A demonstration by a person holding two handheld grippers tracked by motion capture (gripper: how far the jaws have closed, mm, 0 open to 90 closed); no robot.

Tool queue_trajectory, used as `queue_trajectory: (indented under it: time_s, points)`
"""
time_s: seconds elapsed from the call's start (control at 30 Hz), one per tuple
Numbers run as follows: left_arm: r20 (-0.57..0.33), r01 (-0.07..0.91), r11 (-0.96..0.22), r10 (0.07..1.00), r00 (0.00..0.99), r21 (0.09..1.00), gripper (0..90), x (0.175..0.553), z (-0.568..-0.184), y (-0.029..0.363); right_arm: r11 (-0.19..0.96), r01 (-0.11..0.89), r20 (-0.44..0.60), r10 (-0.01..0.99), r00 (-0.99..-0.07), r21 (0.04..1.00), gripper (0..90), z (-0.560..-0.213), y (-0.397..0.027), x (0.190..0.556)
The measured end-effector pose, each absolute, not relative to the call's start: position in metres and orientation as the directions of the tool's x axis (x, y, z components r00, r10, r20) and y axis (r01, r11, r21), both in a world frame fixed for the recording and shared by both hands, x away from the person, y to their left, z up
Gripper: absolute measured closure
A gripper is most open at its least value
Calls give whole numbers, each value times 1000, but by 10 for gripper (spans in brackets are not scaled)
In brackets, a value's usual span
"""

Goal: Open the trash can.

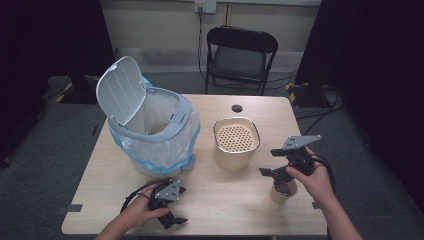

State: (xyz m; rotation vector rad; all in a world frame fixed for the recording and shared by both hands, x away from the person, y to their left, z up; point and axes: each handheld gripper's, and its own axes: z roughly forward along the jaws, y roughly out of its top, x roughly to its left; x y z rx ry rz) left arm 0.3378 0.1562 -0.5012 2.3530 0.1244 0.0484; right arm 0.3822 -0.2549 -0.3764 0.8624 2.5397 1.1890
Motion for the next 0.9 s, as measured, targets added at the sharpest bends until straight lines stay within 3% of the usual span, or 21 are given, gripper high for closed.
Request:
queue_trajectory:
  time_s: [0.9]
  points:
    - [-4,73,-702,99,995,708,4,338,-501,156,476,463,92,616,-782,748,147,-416,-288,355]
